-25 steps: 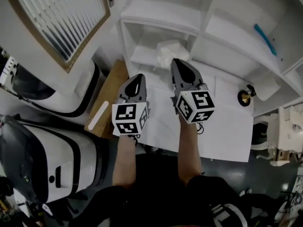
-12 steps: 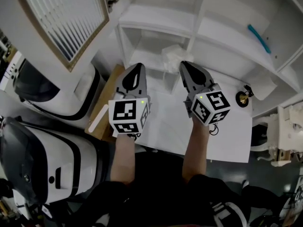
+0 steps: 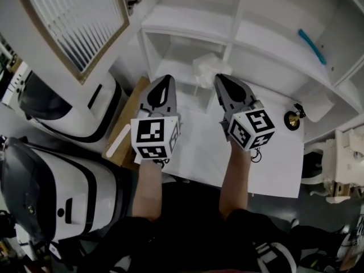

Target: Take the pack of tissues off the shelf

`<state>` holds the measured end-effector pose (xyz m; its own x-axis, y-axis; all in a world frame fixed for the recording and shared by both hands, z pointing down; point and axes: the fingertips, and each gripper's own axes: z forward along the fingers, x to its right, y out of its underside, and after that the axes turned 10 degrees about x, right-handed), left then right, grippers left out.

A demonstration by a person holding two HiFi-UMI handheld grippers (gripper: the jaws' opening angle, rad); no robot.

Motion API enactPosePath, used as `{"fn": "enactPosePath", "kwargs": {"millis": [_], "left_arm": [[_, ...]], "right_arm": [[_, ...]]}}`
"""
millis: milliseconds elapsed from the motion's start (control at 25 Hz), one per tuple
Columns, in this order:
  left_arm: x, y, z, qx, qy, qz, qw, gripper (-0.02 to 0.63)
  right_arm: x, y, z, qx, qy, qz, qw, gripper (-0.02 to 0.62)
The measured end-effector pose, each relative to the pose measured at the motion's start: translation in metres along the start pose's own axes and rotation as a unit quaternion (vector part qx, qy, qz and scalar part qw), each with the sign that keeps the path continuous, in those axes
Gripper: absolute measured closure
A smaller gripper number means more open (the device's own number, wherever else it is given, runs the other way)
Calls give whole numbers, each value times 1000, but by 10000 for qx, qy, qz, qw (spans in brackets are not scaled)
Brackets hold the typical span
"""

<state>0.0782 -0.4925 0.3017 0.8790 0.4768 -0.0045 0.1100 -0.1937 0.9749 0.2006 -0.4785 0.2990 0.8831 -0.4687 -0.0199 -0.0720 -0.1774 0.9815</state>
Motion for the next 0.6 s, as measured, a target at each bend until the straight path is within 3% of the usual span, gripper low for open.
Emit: {"fn": "enactPosePath", "kwargs": {"millis": [600], "left_arm": [[13, 1, 4, 138, 52, -33, 9999, 595]], "right_arm": [[2, -7, -12, 206, -96, -31, 9997, 575]]}}
